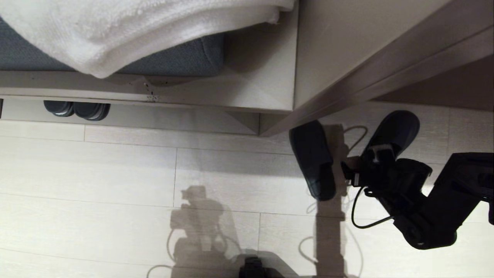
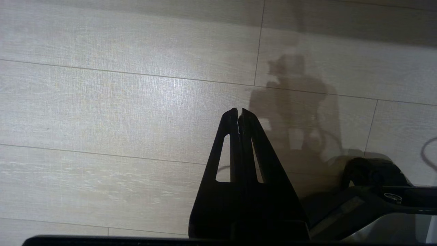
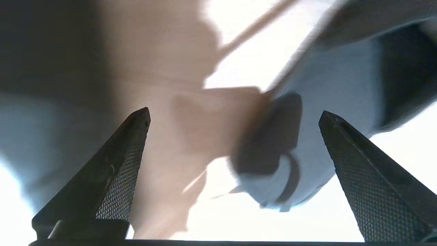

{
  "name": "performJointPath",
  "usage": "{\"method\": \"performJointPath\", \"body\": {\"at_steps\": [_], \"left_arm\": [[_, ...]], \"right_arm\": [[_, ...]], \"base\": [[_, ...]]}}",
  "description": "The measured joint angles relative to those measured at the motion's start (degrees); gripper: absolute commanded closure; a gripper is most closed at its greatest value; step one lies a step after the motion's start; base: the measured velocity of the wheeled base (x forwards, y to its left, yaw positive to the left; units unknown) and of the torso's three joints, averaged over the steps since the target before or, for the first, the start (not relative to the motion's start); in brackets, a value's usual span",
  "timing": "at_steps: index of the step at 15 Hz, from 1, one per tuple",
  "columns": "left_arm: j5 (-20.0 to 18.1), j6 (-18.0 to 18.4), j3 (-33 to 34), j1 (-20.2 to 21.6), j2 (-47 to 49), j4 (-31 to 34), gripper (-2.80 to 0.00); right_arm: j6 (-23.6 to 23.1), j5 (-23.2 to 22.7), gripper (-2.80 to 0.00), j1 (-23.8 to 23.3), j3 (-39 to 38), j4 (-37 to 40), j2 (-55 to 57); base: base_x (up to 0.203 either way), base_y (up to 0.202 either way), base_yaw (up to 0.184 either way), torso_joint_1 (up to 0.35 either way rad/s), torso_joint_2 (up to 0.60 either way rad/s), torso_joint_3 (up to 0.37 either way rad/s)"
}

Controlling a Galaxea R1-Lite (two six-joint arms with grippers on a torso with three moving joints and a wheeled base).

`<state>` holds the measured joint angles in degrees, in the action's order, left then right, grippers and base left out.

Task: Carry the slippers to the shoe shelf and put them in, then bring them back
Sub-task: Place the slippers on the floor

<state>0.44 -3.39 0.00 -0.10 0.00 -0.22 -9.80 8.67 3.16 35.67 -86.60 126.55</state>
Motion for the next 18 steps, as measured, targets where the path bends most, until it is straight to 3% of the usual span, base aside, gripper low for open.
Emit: {"method": "performJointPath", "body": {"at_steps": [2,5,9,15,18], "left_arm": [[0.0,0.0,0.0,0.0,0.0,0.0,0.00],[0.0,0.0,0.0,0.0,0.0,0.0,0.00],[0.0,0.0,0.0,0.0,0.0,0.0,0.00],[0.0,0.0,0.0,0.0,0.0,0.0,0.00],[0.0,0.0,0.0,0.0,0.0,0.0,0.00]], "right_arm": [[1.1,-3.6,-2.80,0.2,-3.4,-0.1,-2.5],[1.5,-3.3,-2.80,-0.1,-3.7,-0.2,-5.8],[3.7,2.6,-2.80,-3.4,-1.0,-0.1,-8.4],[10.7,3.3,-2.80,-3.5,3.9,-0.1,-4.4],[11.7,7.3,-2.80,-3.6,8.0,-0.2,-0.6]], "base": [[0.000,0.000,0.000,0.000,0.00,0.000],[0.000,0.000,0.000,0.000,0.00,0.000],[0.000,0.000,0.000,0.000,0.00,0.000],[0.000,0.000,0.000,0.000,0.00,0.000],[0.000,0.000,0.000,0.000,0.00,0.000]]}}
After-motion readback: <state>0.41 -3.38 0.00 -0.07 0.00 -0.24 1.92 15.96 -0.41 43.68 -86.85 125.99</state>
